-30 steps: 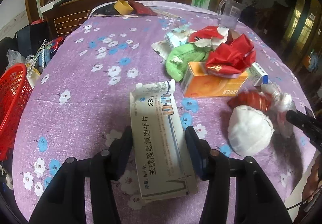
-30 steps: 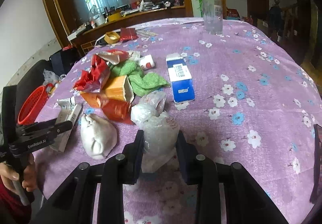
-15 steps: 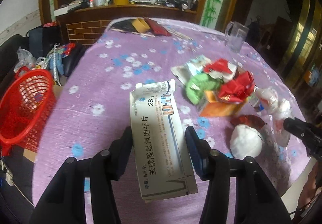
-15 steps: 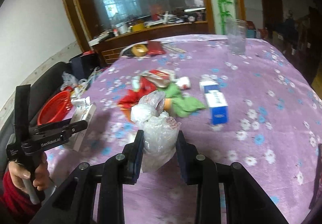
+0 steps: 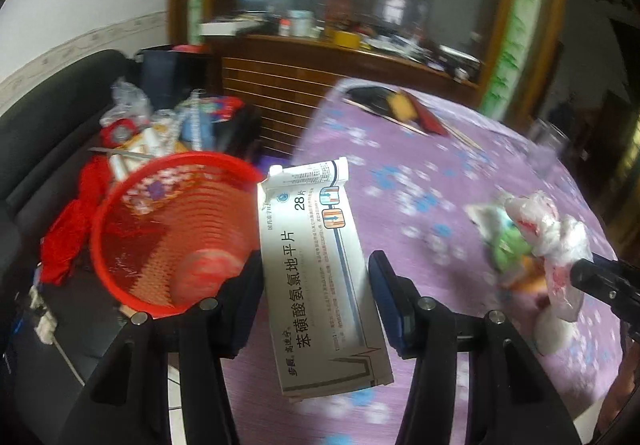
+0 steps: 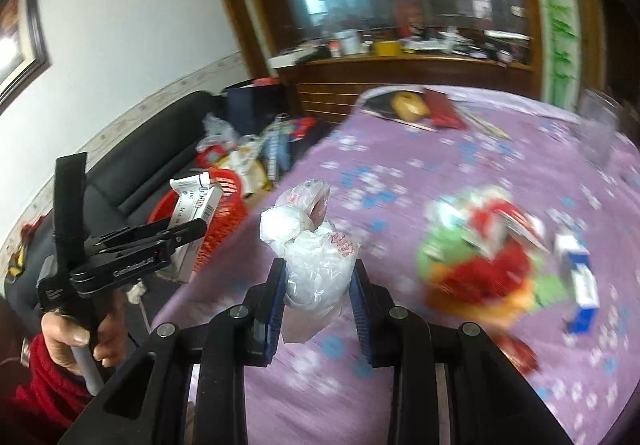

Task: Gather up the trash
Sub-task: 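Carry the box with the left tool while the right tool carries the bag, both into the red basket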

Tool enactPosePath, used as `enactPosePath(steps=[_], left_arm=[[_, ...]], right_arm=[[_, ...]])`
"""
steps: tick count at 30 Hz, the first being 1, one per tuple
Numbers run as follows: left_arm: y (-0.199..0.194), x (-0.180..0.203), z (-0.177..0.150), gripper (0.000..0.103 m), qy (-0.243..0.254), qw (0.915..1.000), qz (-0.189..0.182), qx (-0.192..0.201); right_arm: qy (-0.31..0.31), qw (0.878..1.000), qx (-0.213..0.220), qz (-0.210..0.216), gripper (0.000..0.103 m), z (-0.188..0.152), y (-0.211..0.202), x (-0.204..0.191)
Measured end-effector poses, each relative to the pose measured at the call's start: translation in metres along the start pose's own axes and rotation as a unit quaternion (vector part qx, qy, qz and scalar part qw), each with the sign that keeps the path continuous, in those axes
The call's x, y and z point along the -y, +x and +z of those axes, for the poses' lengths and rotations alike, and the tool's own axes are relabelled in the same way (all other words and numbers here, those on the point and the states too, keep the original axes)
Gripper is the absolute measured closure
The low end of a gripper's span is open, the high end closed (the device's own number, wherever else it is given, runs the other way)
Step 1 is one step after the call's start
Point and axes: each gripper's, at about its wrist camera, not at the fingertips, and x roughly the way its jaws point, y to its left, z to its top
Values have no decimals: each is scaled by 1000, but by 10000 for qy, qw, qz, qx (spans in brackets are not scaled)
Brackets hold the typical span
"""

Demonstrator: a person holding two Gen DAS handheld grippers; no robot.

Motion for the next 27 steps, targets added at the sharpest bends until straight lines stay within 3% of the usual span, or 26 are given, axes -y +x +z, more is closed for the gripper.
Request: enactPosePath(steps=[6,12,20,22,23,27], left_arm=[[9,-71,16,51,-449,9981,412,18],[29,-113,21,51,-689,9961,546,-121],[49,-137,27,50,-815,9954,456,-212],[50,-142,27,38,-890,9948,436,-222],[50,-145,26,36,-952,9943,429,-212],[42,-145,22,35,-930,9948,402,-130]], right_arm=[[-331,9987,-138,374,69,38,50,-55],[-471,9963,-382,603,69,67,106,-94],[-401,9945,-611,749,67,92,166,-122],[-330,9945,-600,789,65,99,181,-127],[-307,9946,-583,806,57,102,185,-128],[-264,9952,-447,828,53,104,181,-127]])
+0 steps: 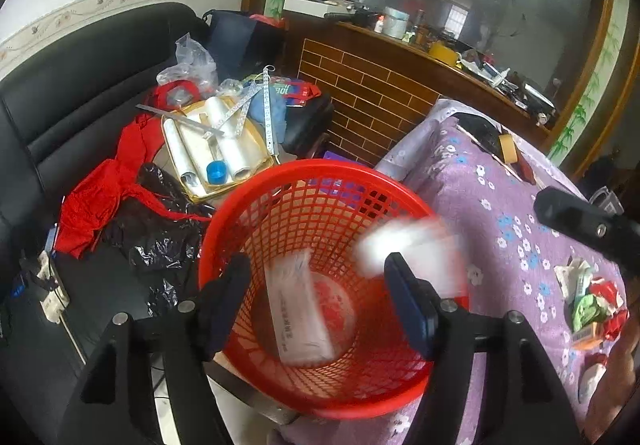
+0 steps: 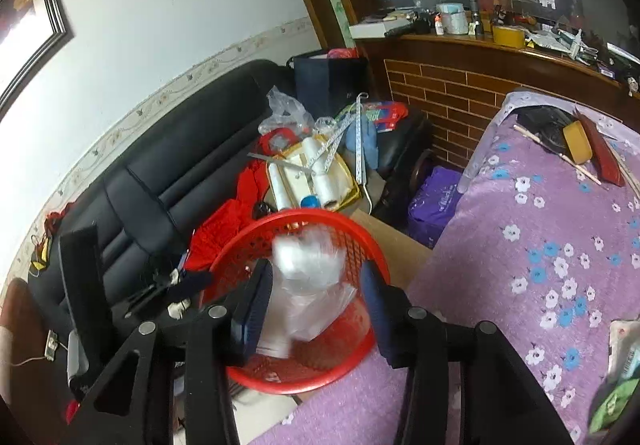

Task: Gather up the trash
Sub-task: 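Carry the box with the left tool while the right tool carries the bag, both into the red basket, then return both tools to the table and close the left tool on the white cloth ball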

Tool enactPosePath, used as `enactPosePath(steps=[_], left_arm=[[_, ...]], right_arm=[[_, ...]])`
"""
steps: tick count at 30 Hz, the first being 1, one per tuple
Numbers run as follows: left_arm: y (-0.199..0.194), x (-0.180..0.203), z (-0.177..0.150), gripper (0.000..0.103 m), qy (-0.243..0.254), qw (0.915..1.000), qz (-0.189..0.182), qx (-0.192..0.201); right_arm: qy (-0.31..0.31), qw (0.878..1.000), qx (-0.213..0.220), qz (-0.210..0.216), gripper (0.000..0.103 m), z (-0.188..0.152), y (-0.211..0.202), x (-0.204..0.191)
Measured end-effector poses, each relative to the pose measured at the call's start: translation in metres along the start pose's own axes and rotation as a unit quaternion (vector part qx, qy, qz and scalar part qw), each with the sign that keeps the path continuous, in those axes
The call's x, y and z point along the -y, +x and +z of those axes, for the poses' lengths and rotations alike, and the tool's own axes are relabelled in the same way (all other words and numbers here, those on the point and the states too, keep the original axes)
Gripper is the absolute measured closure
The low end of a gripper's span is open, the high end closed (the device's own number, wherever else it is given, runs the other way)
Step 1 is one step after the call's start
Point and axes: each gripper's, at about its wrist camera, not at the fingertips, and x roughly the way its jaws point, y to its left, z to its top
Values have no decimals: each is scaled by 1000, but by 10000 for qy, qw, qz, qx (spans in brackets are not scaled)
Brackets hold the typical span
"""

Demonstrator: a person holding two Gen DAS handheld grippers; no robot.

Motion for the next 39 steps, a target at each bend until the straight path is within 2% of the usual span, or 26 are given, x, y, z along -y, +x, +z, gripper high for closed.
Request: enactPosePath(steps=[6,9,11,14,20,25,29,33,35,39], left_arm=[[-28,17,-15,34,152,9993,-140,299],[-41,42,-29,30,364,9980,-282,424],[-46,60,-39,30,539,9967,-408,445],[-48,93,-57,30,789,9941,-663,345],[-41,159,-93,29,1217,9860,-1139,-107],[-39,225,-120,29,1764,9720,-1485,-462],[-41,279,-144,29,2167,9561,-1818,-767],[-46,327,-167,27,2581,9402,-2029,-905],[-47,346,-177,22,2781,9344,-2025,-922],[-39,384,-200,22,3190,9218,-1941,-1040]], right_arm=[[-65,9996,193,-183,51,-28,-45,8],[-32,9994,222,-257,45,-57,-74,17],[62,9992,203,-331,44,-77,-90,26],[203,9986,183,-444,44,-107,-115,45],[692,9934,382,-826,45,-161,-177,99],[1498,9773,818,-1256,44,-199,-245,164],[2138,9571,1141,-1590,44,-228,-291,208],[2365,9451,1250,-1877,42,-242,-314,229],[2472,9399,1271,-1983,41,-251,-321,238],[2667,9332,1326,-2012,39,-263,-329,251]])
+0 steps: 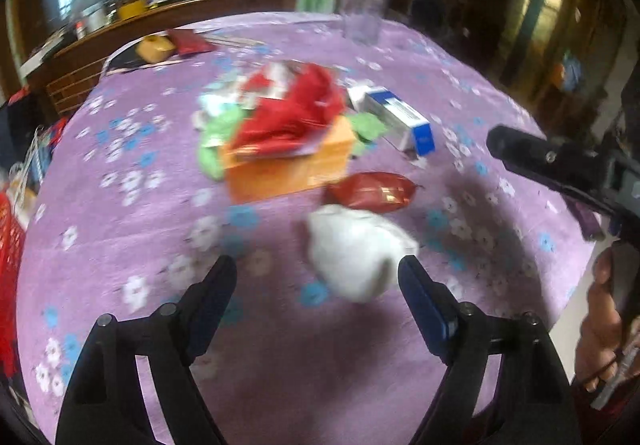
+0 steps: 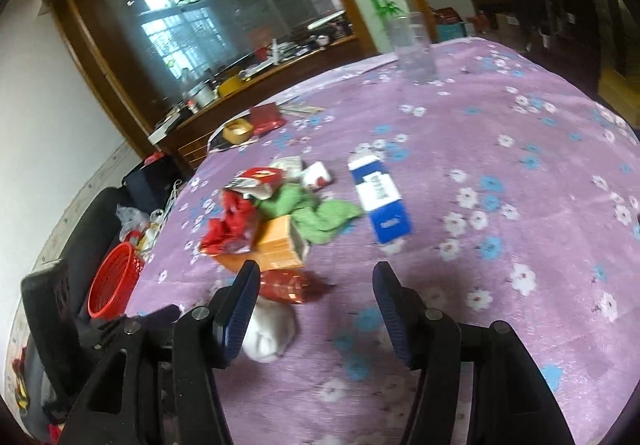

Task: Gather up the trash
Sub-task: 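Return both tools to the table and close the left tool on the white cloth ball, then grasp the red-orange snack wrapper with the right tool while the left tool holds the cloth ball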

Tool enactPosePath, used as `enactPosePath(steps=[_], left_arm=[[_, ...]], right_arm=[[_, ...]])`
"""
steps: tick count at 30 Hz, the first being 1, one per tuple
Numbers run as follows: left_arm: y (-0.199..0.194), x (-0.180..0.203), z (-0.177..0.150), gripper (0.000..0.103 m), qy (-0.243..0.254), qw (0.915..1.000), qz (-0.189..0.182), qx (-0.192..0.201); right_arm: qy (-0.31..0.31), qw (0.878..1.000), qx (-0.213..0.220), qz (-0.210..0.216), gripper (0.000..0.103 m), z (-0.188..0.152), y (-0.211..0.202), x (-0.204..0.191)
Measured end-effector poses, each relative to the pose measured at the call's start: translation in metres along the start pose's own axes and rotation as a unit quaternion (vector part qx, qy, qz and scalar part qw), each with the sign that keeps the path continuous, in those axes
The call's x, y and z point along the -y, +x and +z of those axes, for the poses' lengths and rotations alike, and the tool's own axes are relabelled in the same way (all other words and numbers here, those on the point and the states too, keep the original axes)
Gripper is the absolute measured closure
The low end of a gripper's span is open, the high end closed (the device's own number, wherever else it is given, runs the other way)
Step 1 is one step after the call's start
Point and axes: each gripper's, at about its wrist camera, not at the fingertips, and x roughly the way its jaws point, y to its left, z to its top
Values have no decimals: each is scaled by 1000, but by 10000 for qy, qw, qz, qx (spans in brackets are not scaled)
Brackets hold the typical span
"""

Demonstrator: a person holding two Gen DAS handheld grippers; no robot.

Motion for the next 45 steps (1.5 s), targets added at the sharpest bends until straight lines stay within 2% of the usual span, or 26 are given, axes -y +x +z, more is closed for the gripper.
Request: enactPosePath(steps=[4,8,9,10,12,13,16,20,25,28,32,34,36,39,45], left_arm=[[24,18,6,21,180,9997,149,-111],[39,17,8,22,140,9998,134,-75],[40,14,7,28,107,9999,38,-38],[39,12,7,41,89,10000,-32,-15],[37,6,5,59,40,9998,-193,-4],[36,5,5,61,27,9997,-223,15],[29,-4,-1,62,75,9998,-82,148],[18,-26,-10,62,-155,9995,-93,273],[6,-62,-18,62,-457,9972,294,522],[1,-79,-19,62,-633,9941,578,658],[2,-94,-21,62,-919,9931,379,618],[1,-96,-23,62,-969,9929,311,621],[1,-96,-23,62,-970,9927,321,641],[0,-93,-24,62,-950,9928,328,650],[-1,-92,-25,62,-962,9928,347,624]], right_arm=[[96,9999,13,-52,36,-2,-2,11],[83,9999,-49,-57,36,-6,2,11],[78,9999,-75,-52,36,-7,5,10],[72,9999,-101,-42,36,-7,7,10],[71,9998,-163,-20,36,-7,12,9],[70,9998,-192,-5,36,-6,16,9],[-7,9993,-349,92,36,-3,32,3],[-116,9978,-605,234,36,3,60,-1],[-20,9959,-827,357,36,11,94,2],[37,9918,-1105,637,35,2,107,-5],[-403,9788,-1607,1203,34,-24,110,-37],[-739,9730,-1698,1374,34,-31,104,-49],[-1297,9707,-1622,1212,33,-36,96,-63],[-1742,9684,-1550,885,31,-40,98,-73],[-1385,9761,-1483,779,33,-40,108,-64]])
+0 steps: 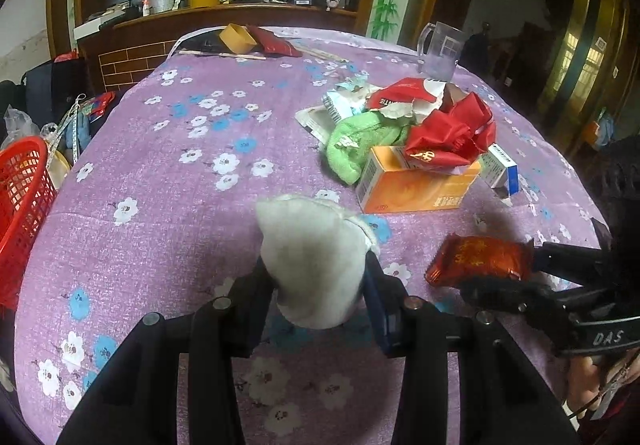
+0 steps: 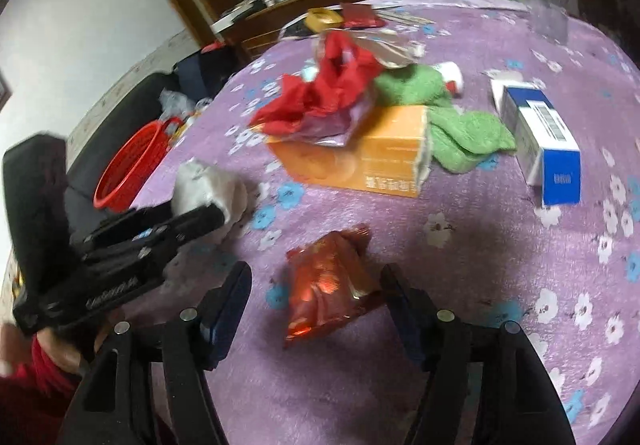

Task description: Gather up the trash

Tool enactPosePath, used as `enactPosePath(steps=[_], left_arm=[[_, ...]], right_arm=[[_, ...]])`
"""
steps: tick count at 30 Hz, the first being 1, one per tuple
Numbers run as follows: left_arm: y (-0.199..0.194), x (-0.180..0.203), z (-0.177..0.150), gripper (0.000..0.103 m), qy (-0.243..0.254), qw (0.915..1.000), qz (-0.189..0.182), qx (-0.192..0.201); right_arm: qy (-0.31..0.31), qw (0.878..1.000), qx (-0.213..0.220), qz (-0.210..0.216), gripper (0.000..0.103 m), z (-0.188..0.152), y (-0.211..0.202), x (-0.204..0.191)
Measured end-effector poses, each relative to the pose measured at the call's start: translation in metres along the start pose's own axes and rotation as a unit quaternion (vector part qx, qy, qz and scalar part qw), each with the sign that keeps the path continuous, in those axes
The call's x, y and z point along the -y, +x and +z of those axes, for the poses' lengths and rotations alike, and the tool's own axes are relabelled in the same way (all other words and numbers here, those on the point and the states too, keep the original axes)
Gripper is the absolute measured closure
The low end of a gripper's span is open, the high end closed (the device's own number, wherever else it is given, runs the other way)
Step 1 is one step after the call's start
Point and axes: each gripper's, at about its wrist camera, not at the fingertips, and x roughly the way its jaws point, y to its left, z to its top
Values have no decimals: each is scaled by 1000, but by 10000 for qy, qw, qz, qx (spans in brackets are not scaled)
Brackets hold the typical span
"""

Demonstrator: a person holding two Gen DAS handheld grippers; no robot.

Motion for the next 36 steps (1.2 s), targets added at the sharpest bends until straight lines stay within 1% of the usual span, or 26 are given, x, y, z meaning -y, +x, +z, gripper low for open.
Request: enactPosePath(steps=[1,2,5,8,11,13,15,21,24,30,36], left_arm=[[0,0,0,62,-7,10000,0,-3],[0,-1,0,62,-20,10000,10,3],[0,-1,0,62,-11,10000,-12,4],[0,0,0,62,1,10000,11,24],[-1,0,0,62,22,10000,42,52],[-1,1,0,62,19,10000,49,58],[-1,0,0,62,9,9999,68,92],[-7,5,-2,62,107,9994,157,272],[-10,8,-3,62,192,9988,236,392],[-12,14,-4,62,368,9976,333,487],[-12,14,-5,62,385,9976,320,474]], right_arm=[[1,10000,22,-36,40,1,-2,4],[5,10000,22,-95,51,0,-1,5],[39,9998,111,-180,61,-2,-3,5],[98,9994,244,-216,62,-7,-8,8],[-43,9981,512,-346,63,-8,-16,3],[-177,9958,747,-503,63,-12,-24,-3],[-328,9932,959,-574,63,-14,-31,-9],[-439,9874,1327,-747,63,-19,-43,-15],[-466,9863,1383,-767,63,-19,-44,-18],[-466,9862,1368,-806,63,-19,-43,-17],[-435,9863,1344,-853,63,-20,-43,-17]])
